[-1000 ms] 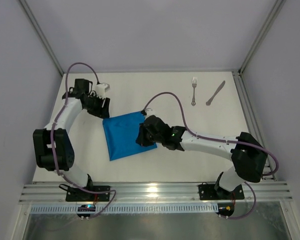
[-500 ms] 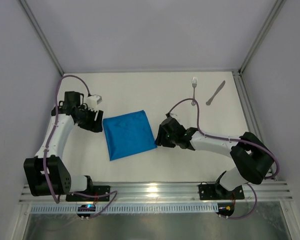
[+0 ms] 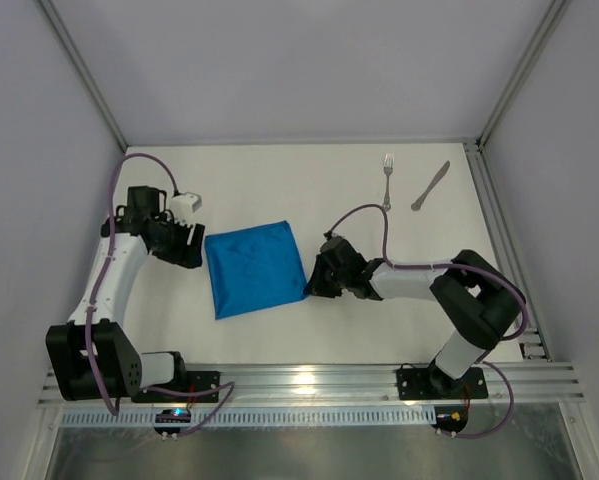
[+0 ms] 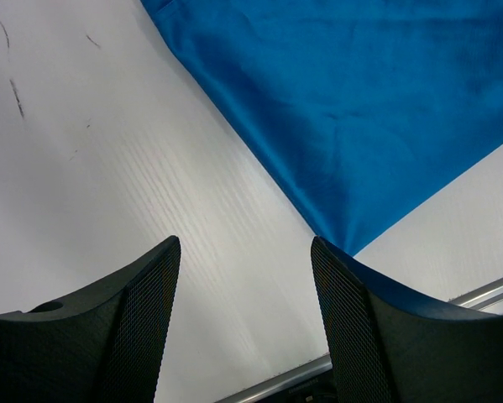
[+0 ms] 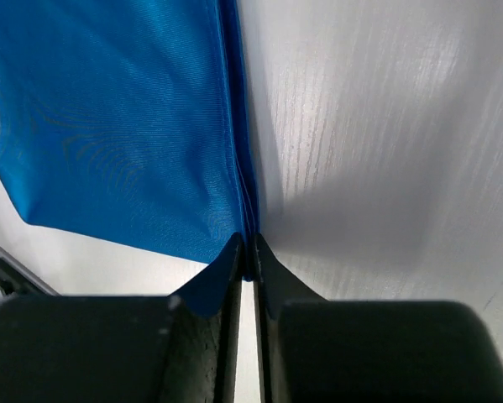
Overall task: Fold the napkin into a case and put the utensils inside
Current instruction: Move the square-folded napkin to the center of the board.
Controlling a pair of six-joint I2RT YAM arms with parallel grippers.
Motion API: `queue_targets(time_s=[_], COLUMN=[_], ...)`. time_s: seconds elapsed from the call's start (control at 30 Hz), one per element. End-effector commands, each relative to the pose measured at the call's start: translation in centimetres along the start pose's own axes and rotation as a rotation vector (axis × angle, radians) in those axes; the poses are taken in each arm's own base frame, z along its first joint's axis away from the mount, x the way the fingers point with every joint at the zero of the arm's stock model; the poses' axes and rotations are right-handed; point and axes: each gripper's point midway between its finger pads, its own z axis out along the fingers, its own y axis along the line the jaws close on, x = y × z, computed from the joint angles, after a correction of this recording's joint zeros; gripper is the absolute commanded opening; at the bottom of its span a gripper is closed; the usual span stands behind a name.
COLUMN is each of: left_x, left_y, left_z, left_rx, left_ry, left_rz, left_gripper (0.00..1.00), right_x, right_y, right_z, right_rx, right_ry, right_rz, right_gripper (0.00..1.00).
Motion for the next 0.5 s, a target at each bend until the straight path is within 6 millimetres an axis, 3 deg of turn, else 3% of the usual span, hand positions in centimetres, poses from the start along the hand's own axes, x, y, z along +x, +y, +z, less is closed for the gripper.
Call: queue_targets(time_s=[0.0,0.1,0.33,0.47], left_x=[0.0,-0.4,-2.2,-2.6], left_y=[0.1,-0.1,-0.5,-0.4], left_z=[0.1,-0.2,-0.4,0.5], left_rx=[-0.001,0.015,0.067,0.096], left_ry=[0.0,-0.001,-0.017,0.002], left_rz=[-0.007,0.002,0.013,0.006], left_gripper=[0.66,0.65,0.63,0.62], right_x=[0.9,0.4,-2.0,-3.7], right_y=[-1.0,-2.6,-7.5,-9.7], right_z=[0.2,-0.7,-3.3,-4.5], right_rx=[0.014,0.043,0.138,0.179], right_ry=[0.023,0.015,0.029,0.063], right_rz=[0.011,0.016,0.001,-0.016], right_gripper=[0.1,0.04,0.04,0.04])
